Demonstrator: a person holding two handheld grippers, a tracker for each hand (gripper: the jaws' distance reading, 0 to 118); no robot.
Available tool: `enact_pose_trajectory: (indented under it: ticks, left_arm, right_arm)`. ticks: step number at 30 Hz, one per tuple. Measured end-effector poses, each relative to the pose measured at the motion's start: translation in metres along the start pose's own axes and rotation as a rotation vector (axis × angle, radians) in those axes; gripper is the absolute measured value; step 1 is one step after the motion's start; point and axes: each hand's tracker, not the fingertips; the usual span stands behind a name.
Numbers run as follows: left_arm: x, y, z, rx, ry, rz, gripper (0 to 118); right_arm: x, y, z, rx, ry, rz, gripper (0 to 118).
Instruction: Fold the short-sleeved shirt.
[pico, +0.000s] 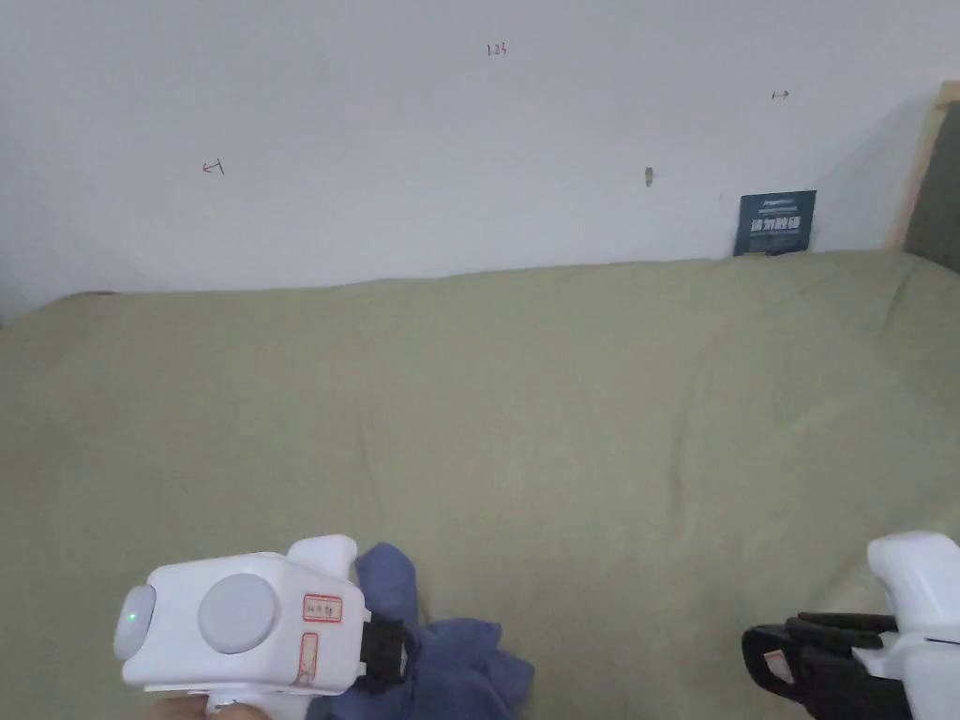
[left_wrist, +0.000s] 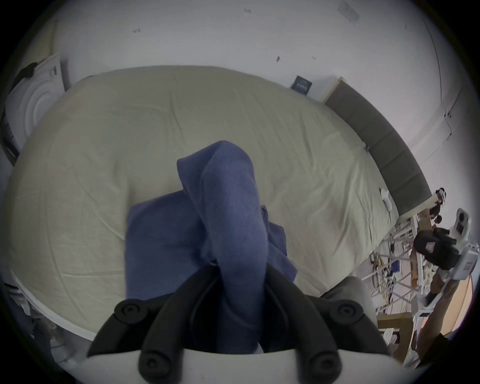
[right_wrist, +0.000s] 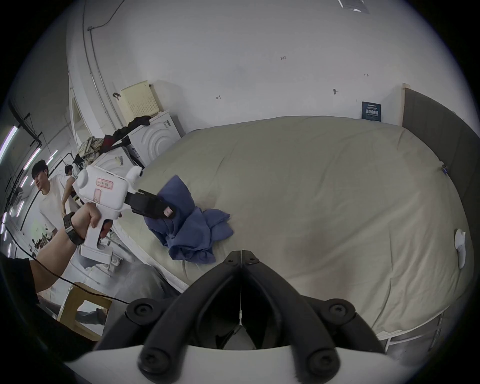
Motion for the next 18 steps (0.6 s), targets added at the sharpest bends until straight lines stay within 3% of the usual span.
enact_pose_trajectory:
  ticks: [6,18]
  left_arm:
    - [0.009,-0.007,0.013,-0.014,-0.002,-0.016,22]
    - [-0.017,-0.007,0.074,0.16,-0.275,0.14,23]
  right_arm:
    - [0.001,-0.005,-0.002,-0.01,-0.007,-0.015,0]
    - [-0.01,-0.008,-0.024,-0.041,0.043,0.01,0]
